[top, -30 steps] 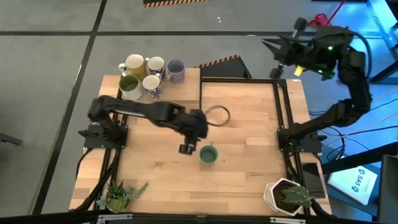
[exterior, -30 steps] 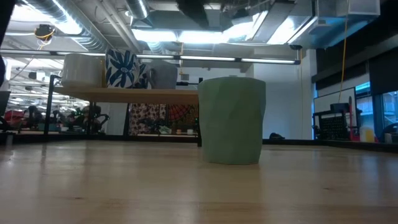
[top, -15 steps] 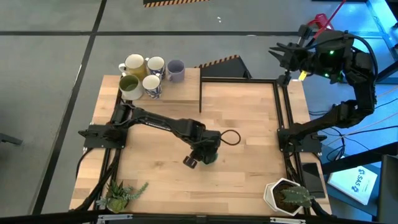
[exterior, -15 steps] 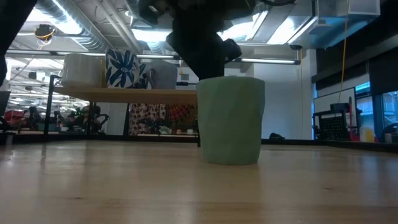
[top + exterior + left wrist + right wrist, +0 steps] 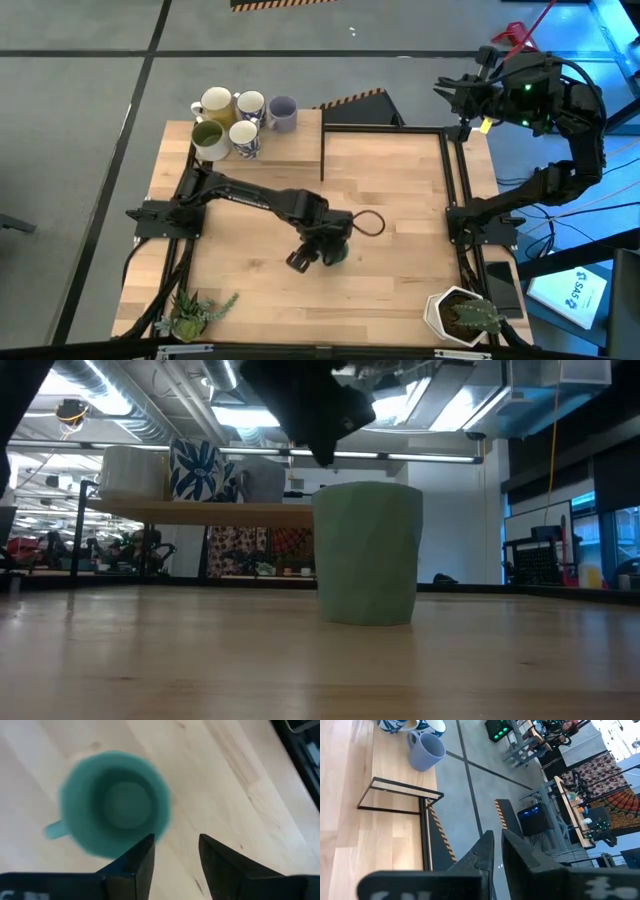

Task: Place coffee mugs
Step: Put the green cup on the shelf aligned with the other purple cup

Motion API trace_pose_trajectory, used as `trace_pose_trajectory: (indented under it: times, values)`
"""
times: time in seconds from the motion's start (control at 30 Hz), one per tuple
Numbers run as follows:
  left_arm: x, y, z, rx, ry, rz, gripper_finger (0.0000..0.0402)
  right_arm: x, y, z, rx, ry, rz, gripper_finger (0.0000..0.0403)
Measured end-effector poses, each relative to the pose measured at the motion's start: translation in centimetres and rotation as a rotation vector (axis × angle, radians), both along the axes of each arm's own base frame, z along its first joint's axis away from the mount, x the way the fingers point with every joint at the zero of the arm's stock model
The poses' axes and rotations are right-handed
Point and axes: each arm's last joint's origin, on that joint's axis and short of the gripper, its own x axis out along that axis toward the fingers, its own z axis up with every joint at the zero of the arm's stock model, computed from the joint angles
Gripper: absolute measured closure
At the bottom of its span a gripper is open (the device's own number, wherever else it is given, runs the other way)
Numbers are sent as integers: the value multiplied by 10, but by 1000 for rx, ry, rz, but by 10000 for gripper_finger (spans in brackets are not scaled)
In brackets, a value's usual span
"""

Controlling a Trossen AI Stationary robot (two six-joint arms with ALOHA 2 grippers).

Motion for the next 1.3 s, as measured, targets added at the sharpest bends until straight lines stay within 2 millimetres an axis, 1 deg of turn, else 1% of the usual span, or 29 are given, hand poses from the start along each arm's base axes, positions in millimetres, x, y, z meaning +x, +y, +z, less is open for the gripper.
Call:
trace_pose_trajectory:
  times: [0.1, 0.13, 0.2, 0.27, 0.47, 0.53, 0.6, 0.67, 0.8, 0.83, 0.93, 1.0, 1.03, 1.13, 1.2, 1.3]
  values:
    - [-2, -11, -1, 21, -7, -65, 244, 0, 0, 0, 2, 3, 0, 374]
    - [-1, -14, -3, 42, -12, -81, 240, 0, 0, -1, 6, 7, -2, 374]
    - [4, -17, -15, 119, -15, -90, 235, -1, 0, -2, 14, 15, -4, 374]
    - [9, -15, -28, 180, 11, -80, 233, -1, 0, -2, 17, 19, -4, 374]
    - [18, -13, -51, 192, 50, -65, 232, -2, 1, -4, 26, 30, 4, 374]
    - [18, -12, -56, 210, 69, -52, 237, -2, 1, -4, 29, 36, 4, 374]
    - [18, -11, -56, 213, 73, -43, 253, -2, 1, -4, 29, 37, 3, 374]
    - [19, -8, -57, 231, 74, -18, 283, -2, 1, -4, 30, 37, 3, 374]
    - [19, -3, -53, 234, 70, 27, 375, -2, 1, -4, 31, 39, 3, 374]
    - [18, -1, -52, 236, 78, 38, 383, -2, 1, -5, 32, 40, 3, 374]
    - [18, 0, -51, 236, 82, 72, 383, -2, 1, -5, 34, 48, 2, 374]
    - [14, 1, -42, 236, 114, 87, 383, -3, 1, -5, 34, 50, 2, 374]
    - [11, 1, -32, 231, 121, 102, 383, -3, 1, -6, 35, 53, 2, 374]
    - [1, 5, 10, 196, 55, 148, 383, -3, 1, -6, 33, 53, 2, 375]
    - [-11, 11, 42, 193, 14, 198, 383, -3, 1, -6, 33, 54, 2, 374]
    - [-32, 27, 81, 242, -34, 363, 383, -3, 1, -6, 32, 54, 3, 375]
